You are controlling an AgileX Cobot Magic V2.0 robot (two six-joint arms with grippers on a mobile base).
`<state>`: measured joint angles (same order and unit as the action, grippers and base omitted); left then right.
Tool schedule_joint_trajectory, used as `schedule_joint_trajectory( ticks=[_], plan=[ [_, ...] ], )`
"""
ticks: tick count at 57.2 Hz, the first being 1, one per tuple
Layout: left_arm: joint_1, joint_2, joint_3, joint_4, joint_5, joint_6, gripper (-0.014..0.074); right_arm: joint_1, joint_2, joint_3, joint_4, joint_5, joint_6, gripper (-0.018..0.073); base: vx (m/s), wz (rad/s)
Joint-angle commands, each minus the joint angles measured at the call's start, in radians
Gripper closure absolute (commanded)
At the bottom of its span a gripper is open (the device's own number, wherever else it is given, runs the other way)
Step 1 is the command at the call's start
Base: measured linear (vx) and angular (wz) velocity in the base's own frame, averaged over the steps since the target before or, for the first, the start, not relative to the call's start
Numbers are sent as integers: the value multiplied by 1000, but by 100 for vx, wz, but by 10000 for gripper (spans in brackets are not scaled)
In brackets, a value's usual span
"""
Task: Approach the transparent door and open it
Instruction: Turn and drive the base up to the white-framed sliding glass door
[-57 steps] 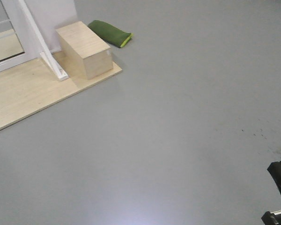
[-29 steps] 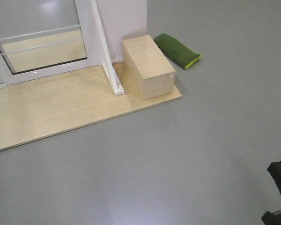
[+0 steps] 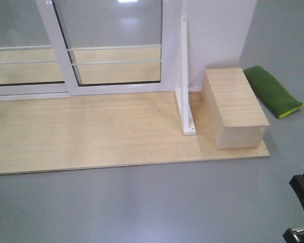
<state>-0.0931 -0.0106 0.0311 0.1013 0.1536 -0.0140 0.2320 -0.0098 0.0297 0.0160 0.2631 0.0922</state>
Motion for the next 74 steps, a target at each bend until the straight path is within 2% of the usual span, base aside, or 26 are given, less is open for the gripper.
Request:
schedule_joint_trajectory(
  ticks=[1, 22, 74],
  plan=[
    [2, -15, 10, -3, -88, -2, 602, -2, -16, 3, -6, -83, 1, 565, 52, 55],
    [2, -15, 10, -3, -88, -2, 602, -2, -16, 3, -6, -83, 1, 565, 51, 37],
    [2, -15, 10, -3, -88, -2, 602, -2, -16, 3, -6, -83, 1, 565, 43, -3]
  ],
)
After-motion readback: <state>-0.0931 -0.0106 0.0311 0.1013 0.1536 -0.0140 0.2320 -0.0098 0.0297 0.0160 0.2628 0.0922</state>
